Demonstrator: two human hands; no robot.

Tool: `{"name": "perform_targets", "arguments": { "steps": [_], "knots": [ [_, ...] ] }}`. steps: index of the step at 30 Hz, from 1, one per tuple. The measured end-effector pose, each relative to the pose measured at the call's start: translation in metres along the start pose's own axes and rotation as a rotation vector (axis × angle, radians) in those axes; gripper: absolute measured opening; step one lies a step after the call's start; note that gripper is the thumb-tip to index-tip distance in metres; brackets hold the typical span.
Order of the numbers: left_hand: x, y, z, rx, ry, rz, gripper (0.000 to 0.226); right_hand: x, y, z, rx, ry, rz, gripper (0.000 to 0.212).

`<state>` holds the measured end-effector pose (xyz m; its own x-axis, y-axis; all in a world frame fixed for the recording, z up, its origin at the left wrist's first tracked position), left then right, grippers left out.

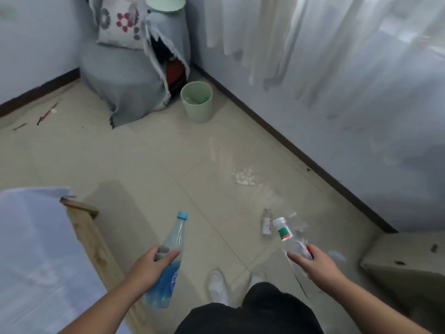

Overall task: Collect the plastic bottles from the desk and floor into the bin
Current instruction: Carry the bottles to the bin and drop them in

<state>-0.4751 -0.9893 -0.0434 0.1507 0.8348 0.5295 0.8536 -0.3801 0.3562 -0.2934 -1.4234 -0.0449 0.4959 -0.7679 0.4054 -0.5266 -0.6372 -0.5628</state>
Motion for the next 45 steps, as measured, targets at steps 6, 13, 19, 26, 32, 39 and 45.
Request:
{"name": "perform_targets", "arguments": {
  "steps": [6,13,19,26,32,39,45],
  "knots": [
    [0.019,0.011,0.028,0.054,0.015,-0.112,0.061,-0.017,-0.048,0.049,-0.038,-0.054,-0.061,0.045],
    [0.071,0.053,0.075,0.111,0.111,-0.192,0.056,-0.029,-0.156,0.135,0.011,-0.151,-0.115,0.041],
    [0.119,0.052,0.101,0.236,0.142,-0.236,0.053,-0.046,-0.317,0.201,0.161,-0.199,-0.168,0.035],
    [0.189,0.052,0.182,0.318,0.114,-0.2,0.057,-0.097,-0.475,0.28,0.255,-0.178,-0.245,0.056],
    [0.304,0.096,0.284,0.228,0.074,-0.141,0.058,-0.131,-0.528,0.323,0.197,-0.147,-0.25,0.063],
    [0.439,0.221,0.385,0.082,0.135,-0.092,0.067,-0.125,-0.534,0.361,0.029,-0.099,-0.257,0.068],
    [0.496,0.326,0.468,0.005,0.095,-0.088,0.05,-0.116,-0.57,0.428,-0.049,-0.073,-0.181,0.059]
  ]
}}
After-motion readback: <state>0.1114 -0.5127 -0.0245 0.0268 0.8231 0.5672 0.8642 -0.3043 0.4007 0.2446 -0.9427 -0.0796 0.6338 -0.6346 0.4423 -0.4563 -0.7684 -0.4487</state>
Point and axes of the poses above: each hand's wrist, its own z-axis towards the middle knuckle, its own x-axis out of the back of the hand, y = z × x, the point moved 5 cm from there along z, towards the middle knuckle, and after that the axes turned 12 degrees about z, right-handed, at the moved point
